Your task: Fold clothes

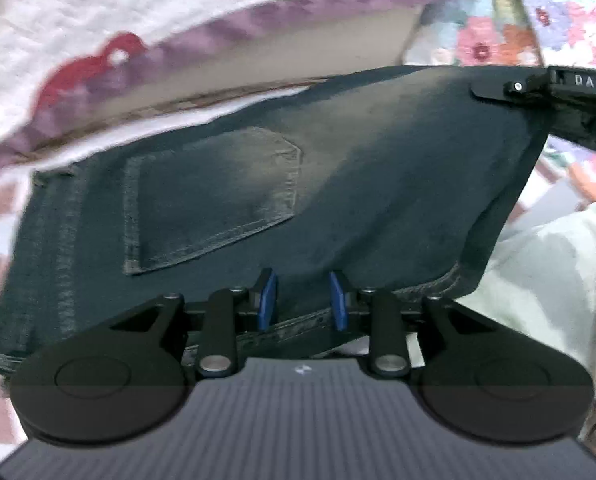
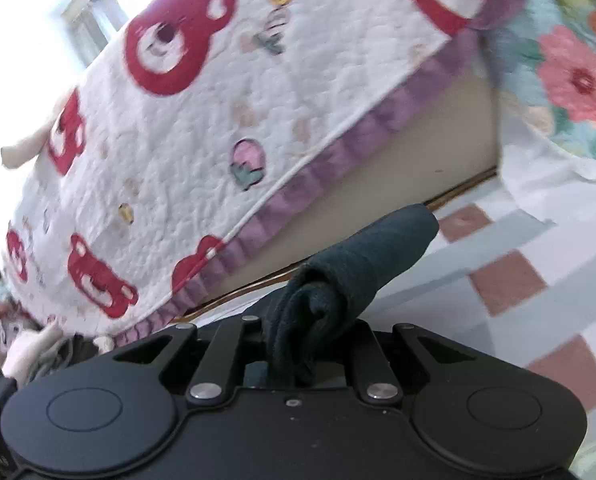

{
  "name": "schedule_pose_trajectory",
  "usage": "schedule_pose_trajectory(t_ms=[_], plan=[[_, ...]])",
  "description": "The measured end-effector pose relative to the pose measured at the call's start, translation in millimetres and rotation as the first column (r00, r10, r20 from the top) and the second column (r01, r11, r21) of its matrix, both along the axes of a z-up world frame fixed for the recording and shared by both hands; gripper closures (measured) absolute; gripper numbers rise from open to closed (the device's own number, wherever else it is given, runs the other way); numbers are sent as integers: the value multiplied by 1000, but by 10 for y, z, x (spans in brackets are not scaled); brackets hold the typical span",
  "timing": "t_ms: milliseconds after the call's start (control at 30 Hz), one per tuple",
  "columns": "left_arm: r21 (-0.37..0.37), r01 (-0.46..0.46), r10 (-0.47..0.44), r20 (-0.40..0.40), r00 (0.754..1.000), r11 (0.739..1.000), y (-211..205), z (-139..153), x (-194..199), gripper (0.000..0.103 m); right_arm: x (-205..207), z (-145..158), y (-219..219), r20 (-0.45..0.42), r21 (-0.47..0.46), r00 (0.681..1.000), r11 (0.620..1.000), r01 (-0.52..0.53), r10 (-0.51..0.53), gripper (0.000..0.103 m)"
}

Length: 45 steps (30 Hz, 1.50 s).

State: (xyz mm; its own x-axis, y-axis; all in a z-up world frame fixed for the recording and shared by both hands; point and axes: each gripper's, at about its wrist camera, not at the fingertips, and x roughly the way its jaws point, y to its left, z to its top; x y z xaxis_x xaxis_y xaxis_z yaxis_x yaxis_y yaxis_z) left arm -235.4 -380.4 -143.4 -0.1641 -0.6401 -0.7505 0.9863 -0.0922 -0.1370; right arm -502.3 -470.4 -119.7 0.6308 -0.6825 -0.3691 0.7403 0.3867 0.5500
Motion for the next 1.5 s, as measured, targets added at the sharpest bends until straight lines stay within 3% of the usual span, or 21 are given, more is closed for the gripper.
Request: schedule_pose_trajectory(t_ms=[167, 233, 300, 433, 533, 567, 667, 733, 767, 833, 1067, 1300, 1500], plan=[[83, 85, -68, -188, 980, 993, -220, -37, -408, 76, -546, 146, 185, -71, 34, 993, 995, 92, -89, 89], [97, 117, -89, -259, 962, 988, -284, -101, -546, 75, -713, 249, 197, -152, 26, 985, 995, 91, -86, 89], [84, 142, -117, -249, 961, 986, -302, -122, -639, 75, -826, 303, 202, -235, 11, 970, 997, 71, -66, 89], [59, 56, -36, -297, 954, 997, -240, -130, -459, 76, -766, 282, 224, -315, -15, 949, 1000, 21, -25, 89], [-18, -55, 39, -497, 867, 998, -78, -46, -95, 75, -603, 324, 240, -350, -58, 937, 998, 3, -24, 89], [-17, -72, 53, -513, 857, 997, -54, -23, -32, 75, -564, 371, 242, -325, -65, 946, 998, -7, -14, 89], [21, -95, 95, -398, 912, 995, -53, -62, -14, 75, -463, 491, 227, -220, -55, 973, 995, -78, 64, 88], [98, -139, 164, -340, 926, 985, -87, -216, -17, 75, -388, 541, 185, -186, -44, 976, 992, -119, 109, 88], [129, -182, 215, -328, 920, 975, -47, -300, -6, 75, -332, 561, 166, -190, -46, 974, 990, -132, 121, 88], [109, -222, 246, -361, 900, 969, 60, -380, 1, 75, -201, 572, 146, -178, -55, 972, 985, -163, 151, 88], [47, -305, 303, -324, 896, 951, 159, -237, 172, 75, 472, 685, 145, -179, -124, 939, 940, -318, 295, 87], [60, -392, 382, -398, 834, 918, 325, -301, 536, 79, 1047, 598, 176, -213, -129, 865, 865, -485, 454, 88], [86, -450, 436, -462, 772, 889, 460, -357, 820, 79, 1359, 330, 179, -236, -29, 798, 817, -576, 554, 88]])
